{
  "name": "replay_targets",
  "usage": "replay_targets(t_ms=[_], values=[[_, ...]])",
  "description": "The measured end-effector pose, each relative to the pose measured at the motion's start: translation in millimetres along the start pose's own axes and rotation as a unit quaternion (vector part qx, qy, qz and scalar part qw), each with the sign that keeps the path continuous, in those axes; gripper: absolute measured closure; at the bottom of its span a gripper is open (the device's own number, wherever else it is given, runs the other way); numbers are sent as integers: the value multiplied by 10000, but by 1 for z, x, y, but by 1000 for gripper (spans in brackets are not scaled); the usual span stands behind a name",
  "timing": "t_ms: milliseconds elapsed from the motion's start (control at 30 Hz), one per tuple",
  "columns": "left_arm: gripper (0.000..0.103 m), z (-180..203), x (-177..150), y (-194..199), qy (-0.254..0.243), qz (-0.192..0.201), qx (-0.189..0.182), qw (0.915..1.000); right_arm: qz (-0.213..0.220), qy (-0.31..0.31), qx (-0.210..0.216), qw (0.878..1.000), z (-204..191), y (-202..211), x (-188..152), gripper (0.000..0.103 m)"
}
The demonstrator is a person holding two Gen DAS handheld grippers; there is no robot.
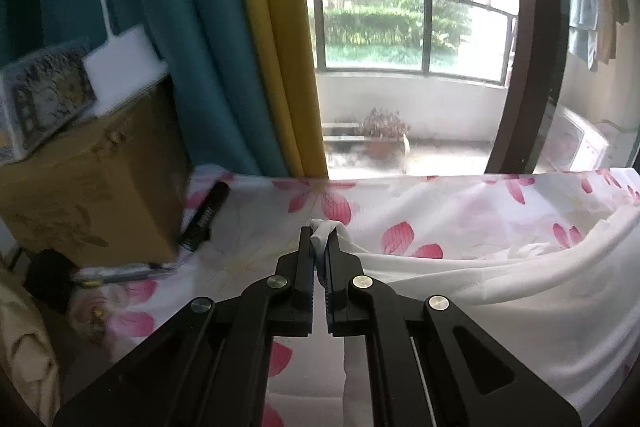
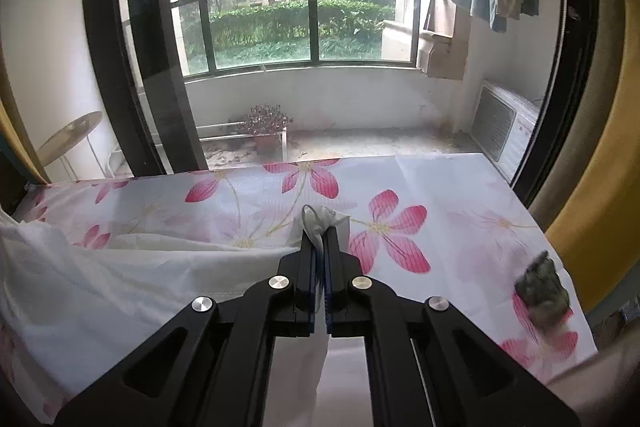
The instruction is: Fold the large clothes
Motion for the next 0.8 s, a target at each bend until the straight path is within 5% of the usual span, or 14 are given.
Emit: replay_targets(t_ms=[167,267,333,467,667,800], values=[[97,-3,-9,-27,290,-348,-99,9989,-282,-74,-26,9996,-2,-28,-2,99],[82,-6,-11,-29,386,-399,-110,9984,-581,-19,11,9983,-5,-44,-9,97],[67,-8,-8,-23,442,-311,-77,9985,-724,110,-139,9972,-6,-48,-15,89],[48,-14,1,-7,512,-123,-20,9986,-535,215,-419,9975,0,-34,-14,49],[37,-12,-1,16,539,-19,-254,9982,-347,36,-593,9976,17,0,-11,43],[36,-19,-3,20,952,-169,-725,9927,-383,-125,-548,9977,27,17,-22,42]])
Point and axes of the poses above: each gripper's, at about its wrist camera, not at the fingertips, and y roughly against the way its jaws point, z to its right, x to its top, the point moved 6 cm from there along -y, roughly the way its jaws point, and after that the axes turned 14 degrees about -x, right-handed, at the moved point
